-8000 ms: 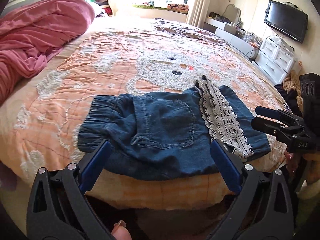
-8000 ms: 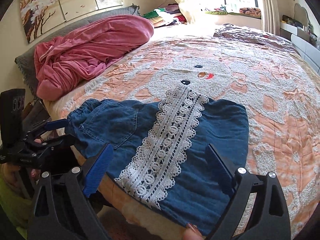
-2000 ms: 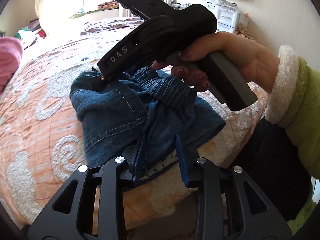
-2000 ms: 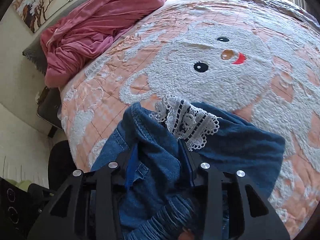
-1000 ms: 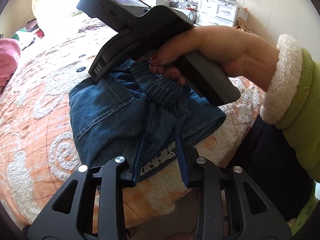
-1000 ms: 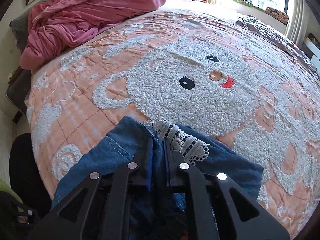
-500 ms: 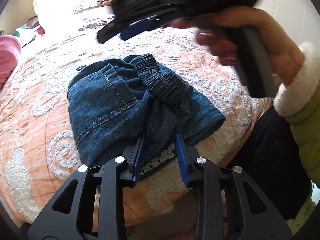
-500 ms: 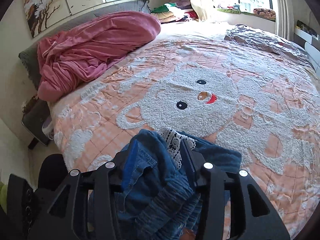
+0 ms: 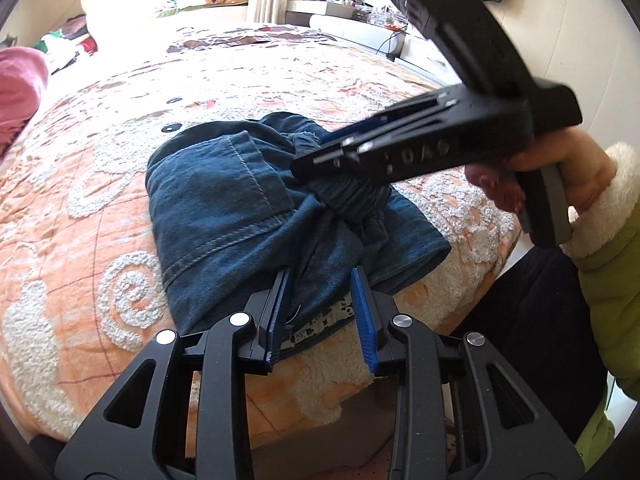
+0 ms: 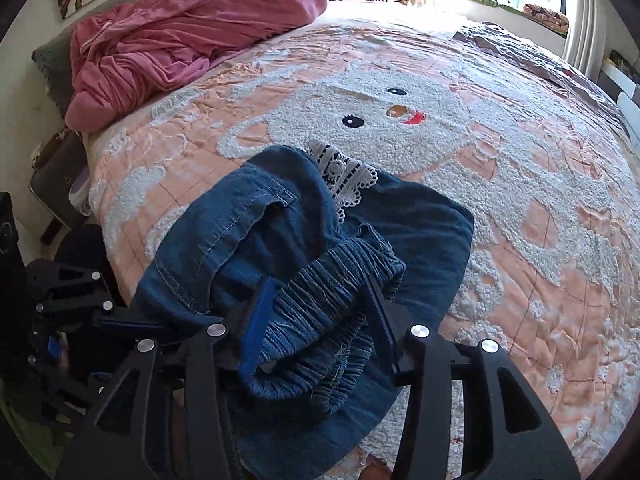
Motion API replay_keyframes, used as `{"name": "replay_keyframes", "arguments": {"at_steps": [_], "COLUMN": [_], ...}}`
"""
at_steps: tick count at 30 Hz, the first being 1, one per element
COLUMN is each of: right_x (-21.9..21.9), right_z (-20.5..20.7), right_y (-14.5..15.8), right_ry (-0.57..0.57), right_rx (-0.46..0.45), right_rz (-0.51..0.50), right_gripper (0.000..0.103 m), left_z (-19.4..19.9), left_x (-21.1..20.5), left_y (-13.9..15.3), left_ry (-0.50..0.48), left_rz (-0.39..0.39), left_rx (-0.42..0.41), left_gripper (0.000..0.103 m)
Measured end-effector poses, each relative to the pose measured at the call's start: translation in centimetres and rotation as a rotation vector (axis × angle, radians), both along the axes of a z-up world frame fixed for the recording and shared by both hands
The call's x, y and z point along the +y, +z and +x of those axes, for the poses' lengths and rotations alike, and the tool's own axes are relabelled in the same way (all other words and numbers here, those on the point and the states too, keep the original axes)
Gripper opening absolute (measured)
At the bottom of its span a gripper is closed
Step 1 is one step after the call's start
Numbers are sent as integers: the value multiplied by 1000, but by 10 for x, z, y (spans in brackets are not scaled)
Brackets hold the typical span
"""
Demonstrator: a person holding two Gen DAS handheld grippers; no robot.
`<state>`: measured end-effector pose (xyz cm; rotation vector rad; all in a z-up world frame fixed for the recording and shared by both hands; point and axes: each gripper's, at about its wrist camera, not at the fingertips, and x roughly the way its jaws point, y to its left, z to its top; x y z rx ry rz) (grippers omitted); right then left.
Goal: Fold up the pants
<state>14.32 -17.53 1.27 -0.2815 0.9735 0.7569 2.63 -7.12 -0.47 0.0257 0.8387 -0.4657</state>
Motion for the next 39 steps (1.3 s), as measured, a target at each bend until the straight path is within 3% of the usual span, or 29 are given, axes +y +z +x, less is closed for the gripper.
{"name": "replay_keyframes", "arguments": {"at_steps": [3, 8, 12, 30, 39], "right_x": [1, 3, -3, -26, -55], "right_z": [-1, -4, -4, -47, -54], "right_y": [-6, -10, -4, 26, 45], "right_ry": [5, -7, -38, -102, -170], "right_rx": [-14, -34, -28, -68, -93], "right_rz": [-19, -27, 0, 191, 303], "right_gripper": [45, 46, 56, 72, 80], "left_z": [0, 1, -1, -10, -15], "left_x": [2, 3, 6, 24, 31], "left_y": [1, 3, 7, 25, 35], "left_ry": [4, 22, 35, 114, 151], "left_rz": [-5, -12, -10, -5, 14], "left_rx": [3, 8, 2, -36, -47], "left_gripper": [24, 32, 37, 51, 65]}}
